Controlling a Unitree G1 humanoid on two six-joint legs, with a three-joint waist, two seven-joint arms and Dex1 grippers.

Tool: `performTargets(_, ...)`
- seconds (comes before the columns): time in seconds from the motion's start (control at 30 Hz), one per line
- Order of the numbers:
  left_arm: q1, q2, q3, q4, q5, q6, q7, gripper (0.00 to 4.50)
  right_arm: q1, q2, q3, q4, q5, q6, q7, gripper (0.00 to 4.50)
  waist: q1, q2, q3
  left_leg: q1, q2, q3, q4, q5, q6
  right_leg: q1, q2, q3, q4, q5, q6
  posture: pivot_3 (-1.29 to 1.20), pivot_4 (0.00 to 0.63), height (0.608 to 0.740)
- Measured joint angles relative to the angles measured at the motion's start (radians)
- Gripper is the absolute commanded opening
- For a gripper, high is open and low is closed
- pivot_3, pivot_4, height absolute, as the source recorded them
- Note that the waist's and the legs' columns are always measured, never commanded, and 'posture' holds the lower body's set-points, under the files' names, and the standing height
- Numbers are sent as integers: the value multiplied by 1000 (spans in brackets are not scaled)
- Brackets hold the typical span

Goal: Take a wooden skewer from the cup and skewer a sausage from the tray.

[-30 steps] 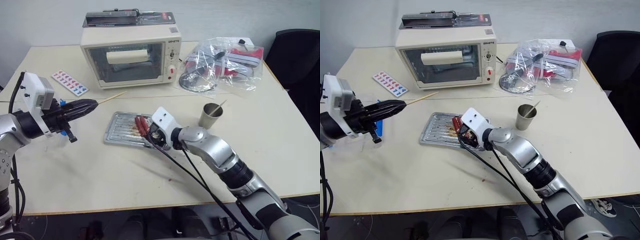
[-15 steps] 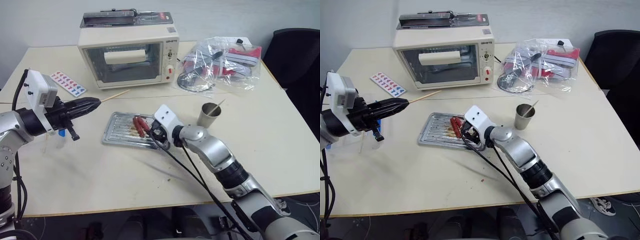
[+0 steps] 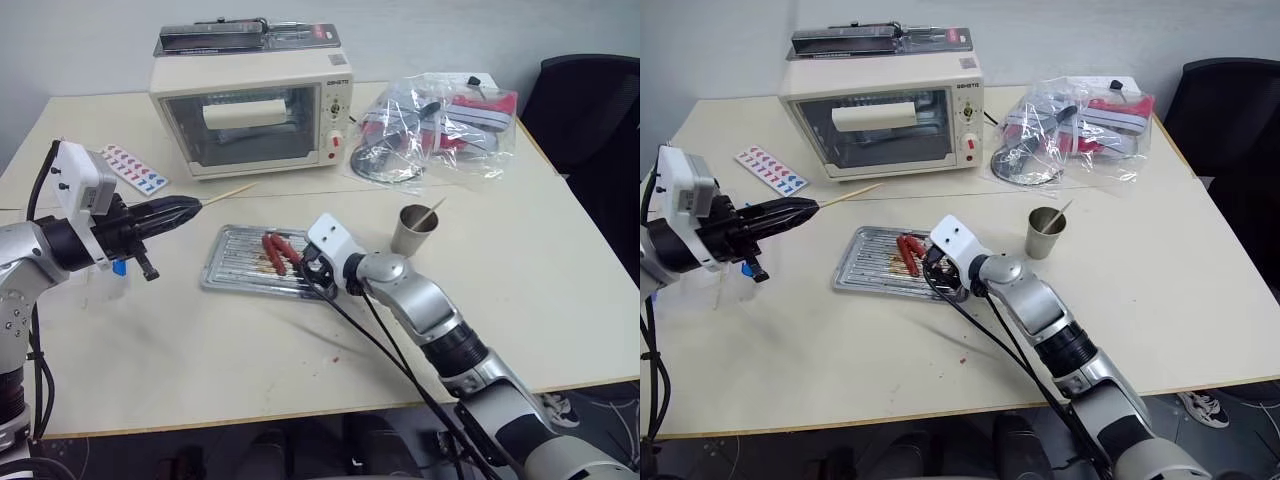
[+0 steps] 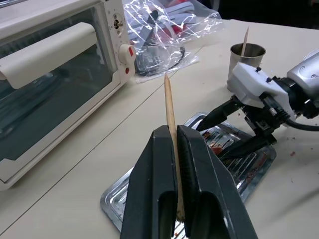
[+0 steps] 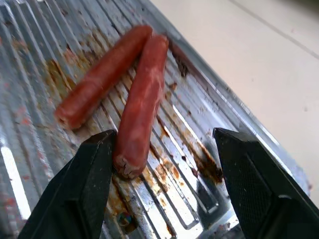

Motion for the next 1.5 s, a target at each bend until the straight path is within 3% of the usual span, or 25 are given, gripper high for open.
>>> performTargets(0.33,-6,0,-16,0,8,-20,4,0,-52,74,-37,125,-20,-40,18,3241,-7,0,0,1,0,0,0,0,0,0,0,0,2,0,0,0,150,740)
performTargets(0.43,-7,-1,-17,1,8,-22,7,0,-55,84,-47,138,-19,-40,29,2724,-15,0,0,1,0,0,0,0,0,0,0,0,3,0,0,0,150,740)
performTargets(0.63,-7,-1,-24,2,9,-30,8,0,-57,94,-50,143,-20,-38,39,1174,-22,0,0,1,0,-1,0,0,-1,0,0,0,4,0,0,0,150,740)
performTargets(0.77,-7,-2,-24,2,9,-32,8,0,-57,94,-59,142,-20,-28,41,1174,-24,0,0,1,0,-1,0,0,-1,0,0,0,4,0,0,0,150,740)
performTargets(0.93,-19,-4,-32,12,13,-38,8,0,-54,94,-71,134,-19,-19,50,240,-23,0,0,1,0,-1,0,0,-1,0,0,0,4,0,0,0,150,740)
performTargets(1.27,-37,-5,-59,43,23,-53,-7,0,-46,58,-86,63,-4,51,99,240,-23,0,0,1,-1,-1,0,0,-1,0,0,0,5,0,0,0,150,740)
performTargets(1.5,-53,5,-93,76,24,-57,-79,0,-81,-226,-131,-249,184,290,389,240,-16,0,0,1,-2,-1,0,0,0,0,-1,0,4,0,0,0,150,740)
